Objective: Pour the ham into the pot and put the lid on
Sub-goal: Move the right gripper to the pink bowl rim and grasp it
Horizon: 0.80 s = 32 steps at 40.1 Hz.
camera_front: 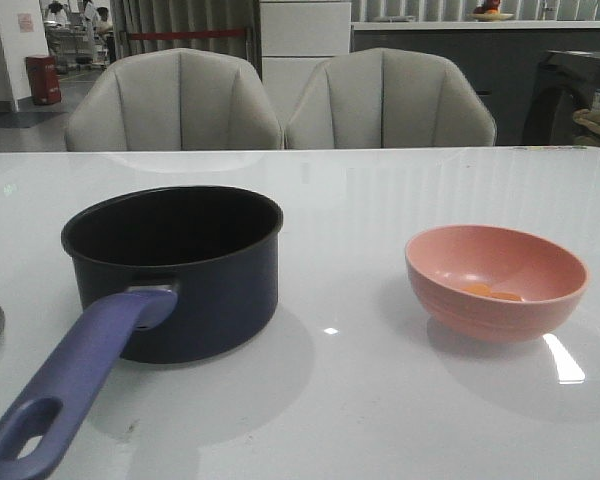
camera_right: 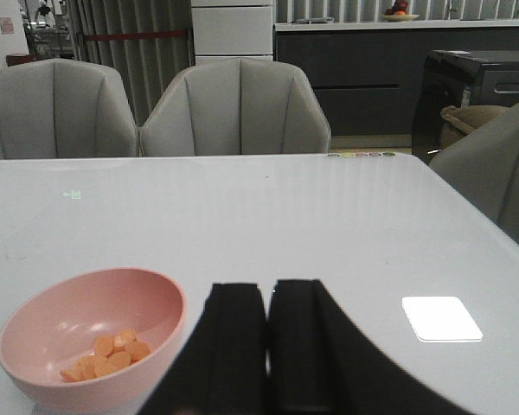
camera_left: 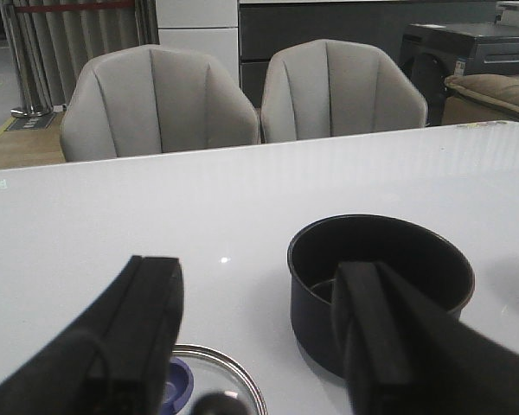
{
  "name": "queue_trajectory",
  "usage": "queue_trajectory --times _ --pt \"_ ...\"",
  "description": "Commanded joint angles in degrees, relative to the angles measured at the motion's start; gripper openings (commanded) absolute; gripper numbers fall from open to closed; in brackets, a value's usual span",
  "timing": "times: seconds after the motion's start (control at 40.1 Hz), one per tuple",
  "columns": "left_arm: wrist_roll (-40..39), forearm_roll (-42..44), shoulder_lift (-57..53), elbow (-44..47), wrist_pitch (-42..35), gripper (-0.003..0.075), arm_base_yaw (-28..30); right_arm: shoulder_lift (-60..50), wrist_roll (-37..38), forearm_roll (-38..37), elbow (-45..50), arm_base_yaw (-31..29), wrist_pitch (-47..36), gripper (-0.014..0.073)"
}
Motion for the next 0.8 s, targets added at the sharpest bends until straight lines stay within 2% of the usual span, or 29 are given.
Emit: queue_trajectory --times 0.0,0.2,0.274,0.374,0.624,0.774 --pt "0.0 -0.1 0.6 -1.3 -4.9 0.0387 -0.5 -1.1 0.1 -0.5 0.6 -0.4 -5.4 0.0166" --pt "0.0 -0.1 0.6 -1.3 -4.9 0.0351 -0.5 -1.1 0.1 0.9 0.3 -0.4 -12.9 0.0166" --pt "0.0 -0.1 0.6 -1.3 -5.3 0.0337 -0.5 -0.8 0.1 2.5 -1.7 -0.4 -12.4 0.0166" --pt "0.0 -0.1 0.6 -1.3 -6.2 0.0319 -0.5 2.9 0.1 2.3 -6.5 -0.4 -8.2 0.0166" --pt "0.0 -0.1 0.6 -1.3 -6.5 0.0276 -0.5 21.4 0.1 2.0 -21.6 -0.3 5.8 0.0166" --pt "0.0 -0.1 0.6 -1.3 -6.5 0.0244 -0.5 28.2 0.1 2.3 -24.4 -0.3 10.6 0.0166"
